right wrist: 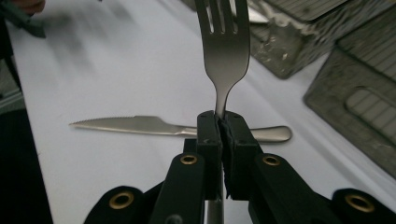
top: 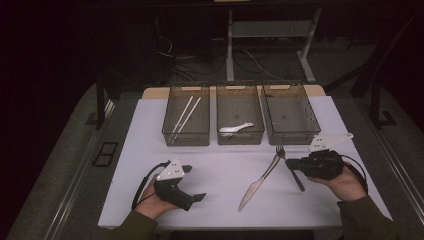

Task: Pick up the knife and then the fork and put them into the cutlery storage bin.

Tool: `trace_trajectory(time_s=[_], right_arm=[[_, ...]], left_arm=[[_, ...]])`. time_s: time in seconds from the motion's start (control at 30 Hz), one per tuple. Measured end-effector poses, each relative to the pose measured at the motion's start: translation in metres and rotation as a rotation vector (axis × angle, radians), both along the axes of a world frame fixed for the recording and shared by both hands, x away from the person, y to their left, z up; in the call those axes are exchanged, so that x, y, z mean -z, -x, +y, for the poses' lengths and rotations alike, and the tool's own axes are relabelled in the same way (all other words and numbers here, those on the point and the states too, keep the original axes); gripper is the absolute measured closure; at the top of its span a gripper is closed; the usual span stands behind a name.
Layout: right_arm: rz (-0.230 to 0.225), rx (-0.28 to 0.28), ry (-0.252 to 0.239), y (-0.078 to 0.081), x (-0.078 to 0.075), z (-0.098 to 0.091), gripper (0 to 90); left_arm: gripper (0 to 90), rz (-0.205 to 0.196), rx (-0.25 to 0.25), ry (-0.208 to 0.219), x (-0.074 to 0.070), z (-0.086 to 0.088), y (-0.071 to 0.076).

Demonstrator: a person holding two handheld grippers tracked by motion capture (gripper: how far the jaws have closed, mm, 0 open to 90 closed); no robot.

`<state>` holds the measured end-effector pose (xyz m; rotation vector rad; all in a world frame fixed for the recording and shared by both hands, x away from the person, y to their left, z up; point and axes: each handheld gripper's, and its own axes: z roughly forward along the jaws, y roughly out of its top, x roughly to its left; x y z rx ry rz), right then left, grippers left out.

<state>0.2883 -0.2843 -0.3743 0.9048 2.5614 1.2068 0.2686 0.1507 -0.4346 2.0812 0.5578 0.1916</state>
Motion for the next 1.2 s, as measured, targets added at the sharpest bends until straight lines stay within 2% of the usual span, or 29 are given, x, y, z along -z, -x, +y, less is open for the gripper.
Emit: trace_trajectory(time_s=[0.27, 0.5, 0.9, 1.2], right_arm=[[-0.033, 0.097, -0.083, -0.006, -0.005, -0.019, 86.2], [-0.063, 0.164, -0.128, -0.010, -0.009, -0.031, 86.3], [-0.115, 0.250, -0.130, -0.028, -0.019, -0.042, 86.3], [-0.140, 0.291, -0.150, -0.045, -0.037, -0.047, 86.3]], left_arm=[[0.0, 0.000, -0.001, -0.002, 0.000, 0.000, 0.000], [0.0, 0.000, 0.000, -0.004, 0.000, 0.000, 0.000], [0.0, -0.002, 0.002, -0.001, 0.000, 0.000, 0.000], [0.0, -0.002, 0.006, 0.004, 0.000, 0.000, 0.000]])
